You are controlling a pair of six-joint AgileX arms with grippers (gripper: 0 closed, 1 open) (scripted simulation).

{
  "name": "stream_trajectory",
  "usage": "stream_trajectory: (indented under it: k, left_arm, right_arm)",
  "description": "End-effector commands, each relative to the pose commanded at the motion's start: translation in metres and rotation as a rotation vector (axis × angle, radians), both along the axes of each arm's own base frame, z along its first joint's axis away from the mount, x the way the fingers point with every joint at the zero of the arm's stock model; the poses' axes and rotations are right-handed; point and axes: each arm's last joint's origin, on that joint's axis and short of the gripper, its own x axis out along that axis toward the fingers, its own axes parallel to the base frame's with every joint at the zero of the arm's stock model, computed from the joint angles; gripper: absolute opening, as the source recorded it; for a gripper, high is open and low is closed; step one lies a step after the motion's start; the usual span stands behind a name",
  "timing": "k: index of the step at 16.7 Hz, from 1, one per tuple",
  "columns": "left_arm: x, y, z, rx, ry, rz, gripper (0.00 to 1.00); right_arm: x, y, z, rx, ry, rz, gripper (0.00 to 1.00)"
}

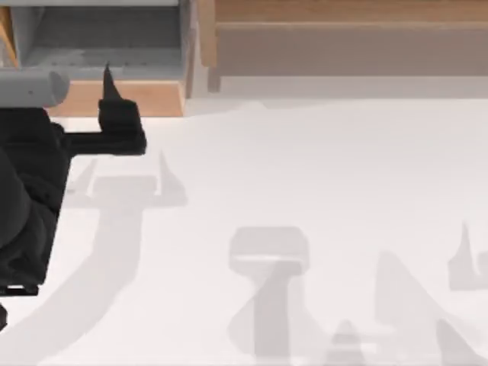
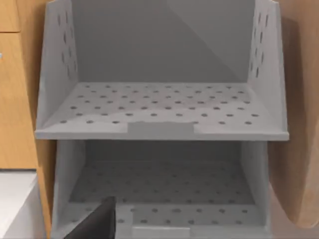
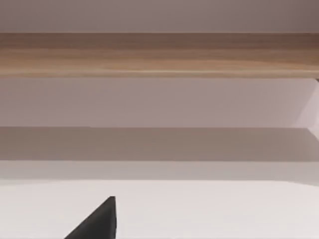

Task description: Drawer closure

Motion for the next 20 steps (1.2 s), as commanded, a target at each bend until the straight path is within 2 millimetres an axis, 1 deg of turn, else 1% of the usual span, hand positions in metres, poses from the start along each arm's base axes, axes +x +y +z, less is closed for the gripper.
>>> stream_trajectory:
  k: [3,5,9,12,14,16,18,20]
  left_arm:
    - [0.011,-0.032,-0.002,0.003,0.003,0.001,1.0]
    - [0.013,-0.044,-0.002,0.001,0.0,0.0,1.0]
    - [0.014,-0.046,-0.002,0.0,-0.001,0.0,1.0]
    - [0.015,-0.044,-0.004,0.011,0.001,0.001,1.0]
    - [0.021,-0.035,-0.008,0.052,-0.004,-0.001,1.0]
    - [0.031,-0.019,-0.015,0.124,-0.014,0.004,1.0]
    - [0.042,0.003,-0.023,0.221,-0.027,0.019,1.0]
    - [0.053,0.033,-0.032,0.342,-0.041,0.045,1.0]
  right_arm:
    - [0.0,0.0,0.0,0.0,0.0,0.0,1.0]
    - [0.0,0.0,0.0,0.0,0.0,0.0,1.0]
    - [0.0,0.0,0.0,0.0,0.0,0.0,1.0]
    - [0.0,0.0,0.0,0.0,0.0,0.0,1.0]
    - [0.0,0.0,0.0,0.0,0.0,0.0,1.0]
    - [0.0,0.0,0.0,0.0,0.0,0.0,1.0]
    - [0.0,0.0,0.0,0.0,0.0,0.0,1.0]
    - [0.0,0.0,0.0,0.0,0.0,0.0,1.0]
